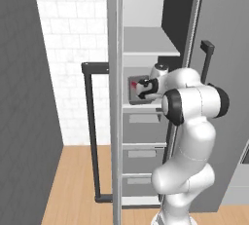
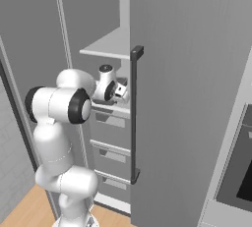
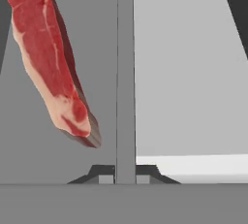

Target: Take the meat container that has the steak and place it on the second highest rack of the freezer. Then take the vegetable container that has the cucumber and carrot and place it on the highest rack of the freezer.

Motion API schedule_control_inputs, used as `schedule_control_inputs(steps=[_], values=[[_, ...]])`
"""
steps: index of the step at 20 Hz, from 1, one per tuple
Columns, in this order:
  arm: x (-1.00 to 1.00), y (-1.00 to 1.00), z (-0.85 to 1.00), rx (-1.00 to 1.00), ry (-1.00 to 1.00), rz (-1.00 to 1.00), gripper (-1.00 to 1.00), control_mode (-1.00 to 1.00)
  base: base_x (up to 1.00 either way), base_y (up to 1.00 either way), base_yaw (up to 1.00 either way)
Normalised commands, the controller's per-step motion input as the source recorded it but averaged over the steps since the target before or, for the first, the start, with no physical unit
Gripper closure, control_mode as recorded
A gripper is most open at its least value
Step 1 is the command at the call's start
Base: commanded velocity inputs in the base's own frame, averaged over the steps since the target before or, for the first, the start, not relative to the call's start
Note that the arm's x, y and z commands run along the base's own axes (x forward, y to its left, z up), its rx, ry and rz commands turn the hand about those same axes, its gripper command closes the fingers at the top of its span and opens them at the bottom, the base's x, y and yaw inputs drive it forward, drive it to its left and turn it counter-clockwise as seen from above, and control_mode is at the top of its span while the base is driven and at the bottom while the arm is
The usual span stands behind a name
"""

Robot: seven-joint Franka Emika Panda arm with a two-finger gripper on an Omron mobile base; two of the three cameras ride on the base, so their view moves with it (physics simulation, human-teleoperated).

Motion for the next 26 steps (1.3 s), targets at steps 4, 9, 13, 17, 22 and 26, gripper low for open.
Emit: schedule_control_inputs(steps=[4, 9, 13, 17, 22, 26], values=[[0.28, 0.0, -0.49, 0.01, -0.21, 0.0, 1.0, -1.0, 0.0, 0.0, 0.0], [0.27, 0.0, -0.17, 0.01, -0.19, 0.0, 1.0, -1.0, 0.0, 0.0, 0.0], [0.44, 0.0, 0.14, 0.0, 0.0, -0.01, 1.0, -1.0, 0.0, 0.0, 0.0], [0.25, 0.0, 0.0, 0.0, 0.0, 0.0, 1.0, -1.0, 0.0, 0.0, 0.0], [0.0, 0.0, 0.0, 0.0, 0.0, 0.0, -1.0, -1.0, 0.0, 0.0, 0.0], [-0.01, 0.0, 0.0, 0.0, 0.0, 0.0, -1.0, -1.0, 0.0, 0.0, 0.0]])
